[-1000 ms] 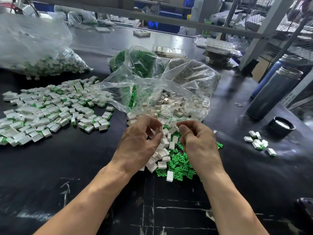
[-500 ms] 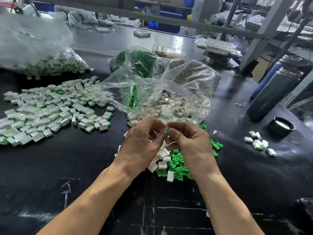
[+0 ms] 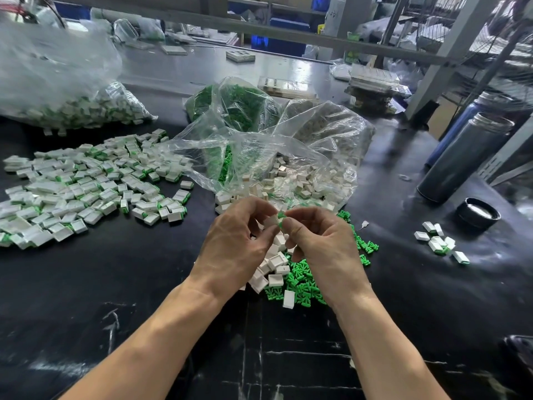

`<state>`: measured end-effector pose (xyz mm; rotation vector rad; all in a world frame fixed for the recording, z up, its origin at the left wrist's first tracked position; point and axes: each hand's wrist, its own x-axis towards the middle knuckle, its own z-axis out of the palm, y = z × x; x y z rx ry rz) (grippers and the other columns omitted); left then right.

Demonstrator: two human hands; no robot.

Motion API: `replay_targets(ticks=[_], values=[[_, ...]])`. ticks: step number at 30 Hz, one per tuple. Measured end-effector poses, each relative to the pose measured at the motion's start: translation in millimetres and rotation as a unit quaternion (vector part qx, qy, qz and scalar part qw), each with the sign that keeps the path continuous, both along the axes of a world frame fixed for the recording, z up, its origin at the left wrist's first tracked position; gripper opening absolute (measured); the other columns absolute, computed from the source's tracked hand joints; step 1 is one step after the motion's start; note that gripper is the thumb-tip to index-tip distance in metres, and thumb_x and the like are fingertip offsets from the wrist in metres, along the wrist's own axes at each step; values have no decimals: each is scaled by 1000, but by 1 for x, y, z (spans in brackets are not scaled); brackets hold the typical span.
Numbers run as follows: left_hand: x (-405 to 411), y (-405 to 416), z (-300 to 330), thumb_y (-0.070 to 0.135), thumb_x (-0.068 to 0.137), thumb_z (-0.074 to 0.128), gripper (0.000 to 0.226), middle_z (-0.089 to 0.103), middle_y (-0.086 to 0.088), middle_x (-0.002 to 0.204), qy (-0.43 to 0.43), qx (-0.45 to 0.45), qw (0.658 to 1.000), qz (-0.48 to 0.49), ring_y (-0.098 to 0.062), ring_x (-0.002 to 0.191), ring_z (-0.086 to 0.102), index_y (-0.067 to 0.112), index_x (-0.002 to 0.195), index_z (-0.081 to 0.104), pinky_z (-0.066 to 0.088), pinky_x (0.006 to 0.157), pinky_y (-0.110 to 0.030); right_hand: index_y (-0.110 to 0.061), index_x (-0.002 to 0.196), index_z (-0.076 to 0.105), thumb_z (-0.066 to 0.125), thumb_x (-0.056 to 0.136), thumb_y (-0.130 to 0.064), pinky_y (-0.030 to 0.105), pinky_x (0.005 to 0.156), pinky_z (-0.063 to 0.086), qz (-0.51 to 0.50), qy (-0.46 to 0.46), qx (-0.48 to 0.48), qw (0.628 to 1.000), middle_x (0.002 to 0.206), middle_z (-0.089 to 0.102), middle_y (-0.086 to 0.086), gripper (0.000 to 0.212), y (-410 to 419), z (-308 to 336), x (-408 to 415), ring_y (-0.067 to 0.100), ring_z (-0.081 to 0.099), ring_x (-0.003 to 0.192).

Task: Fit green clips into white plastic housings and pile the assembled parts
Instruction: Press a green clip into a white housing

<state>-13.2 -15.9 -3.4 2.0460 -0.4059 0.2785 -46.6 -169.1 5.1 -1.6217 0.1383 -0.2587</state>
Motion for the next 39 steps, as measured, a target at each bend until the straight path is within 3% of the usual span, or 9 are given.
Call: replay_targets(ticks=[6, 11, 16, 20, 32, 39], values=[[0, 0, 1, 27, 89, 79, 19, 67, 18, 88, 7, -9, 1000, 2, 0, 80, 60, 36, 101, 67, 43, 65, -6, -16, 98, 76, 76, 92, -10, 21, 54, 52, -1, -7, 18, 1000, 79, 76, 5, 9, 1, -2, 0, 12, 68, 63], [-2, 0, 4, 23, 88, 80, 27, 66, 18, 89, 14, -24, 1000, 0, 5, 83, 60, 42, 99, 64, 43, 67, -4, -9, 97, 75, 75, 92, -6, 26, 54, 55, -12, -9, 93, 996, 80, 76, 12, 6, 0, 0, 2, 21, 71, 66], [-1, 0, 6, 19, 87, 81, 31, 66, 22, 90, 27, -43, 999, -5, 5, 81, 61, 43, 99, 66, 44, 64, -5, -8, 95, 76, 75, 91, -5, 24, 53, 54, -7, 0, 137, 991, 79, 74, 9, 5, -1, -1, 2, 17, 68, 66], [-2, 0, 7, 19, 87, 81, 30, 64, 28, 97, 26, -43, 999, -14, 6, 80, 60, 42, 99, 66, 44, 63, -5, -11, 94, 76, 77, 90, -8, 24, 54, 53, -3, 3, 125, 992, 75, 73, 5, 4, 0, -1, 2, 16, 66, 66], [-3, 0, 7, 17, 85, 83, 27, 64, 16, 93, 2, -24, 1000, -5, 1, 86, 60, 35, 99, 68, 45, 69, -7, -16, 94, 76, 77, 92, -14, 22, 55, 53, -12, -8, 49, 999, 75, 74, 3, 3, 0, -5, 0, 14, 68, 65], [-1, 0, 8, 15, 83, 84, 26, 63, 15, 92, 4, -25, 1000, -9, 1, 86, 60, 32, 96, 69, 43, 70, -6, -14, 90, 79, 77, 91, -15, 24, 51, 51, 7, 29, 80, 996, 76, 74, 6, 3, 0, -6, 2, 15, 64, 62]])
